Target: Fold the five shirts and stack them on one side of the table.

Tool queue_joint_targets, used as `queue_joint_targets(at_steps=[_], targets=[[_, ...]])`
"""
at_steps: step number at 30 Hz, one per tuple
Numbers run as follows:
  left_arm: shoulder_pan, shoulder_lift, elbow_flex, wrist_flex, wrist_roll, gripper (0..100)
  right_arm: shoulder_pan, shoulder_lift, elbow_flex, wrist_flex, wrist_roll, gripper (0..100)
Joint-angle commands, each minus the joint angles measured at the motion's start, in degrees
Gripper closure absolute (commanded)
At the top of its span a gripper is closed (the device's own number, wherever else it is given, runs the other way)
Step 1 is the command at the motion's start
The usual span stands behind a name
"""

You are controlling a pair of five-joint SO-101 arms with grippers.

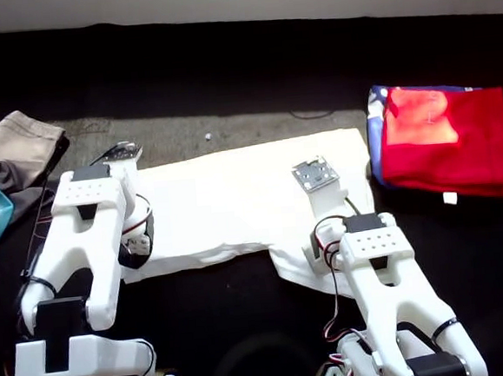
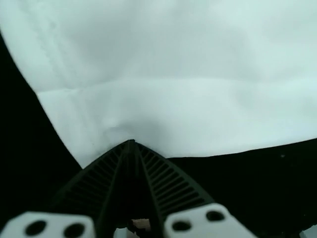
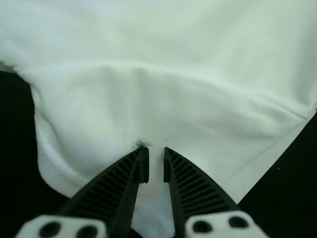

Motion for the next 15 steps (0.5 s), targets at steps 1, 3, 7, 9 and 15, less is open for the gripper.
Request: queue_joint_targets(at_steps=[1, 3, 7, 9, 15], targets=[[2.7, -2.3, 4.1, -6.8, -0.4, 99, -0.1, -2.0, 0.5, -0.1, 0.0, 93.3], [5.6, -2.3, 6.5, -8.1, -0.4, 99, 0.0, -2.5, 1.6, 0.1, 0.4, 93.3], [13.1, -3.0, 8.0, -7.9, -2.8, 99, 0.7, -2.5, 3.6, 0.2, 5.4, 93.3], [14.6, -3.0, 7.5, -7.9, -3.5, 99, 2.5, -2.5, 3.8, 0.1, 6.2, 93.3], [11.7, -3.0, 4.5, -4.8, -3.5, 99, 10.9, -2.4, 2.3, 0.0, 6.3, 93.3]])
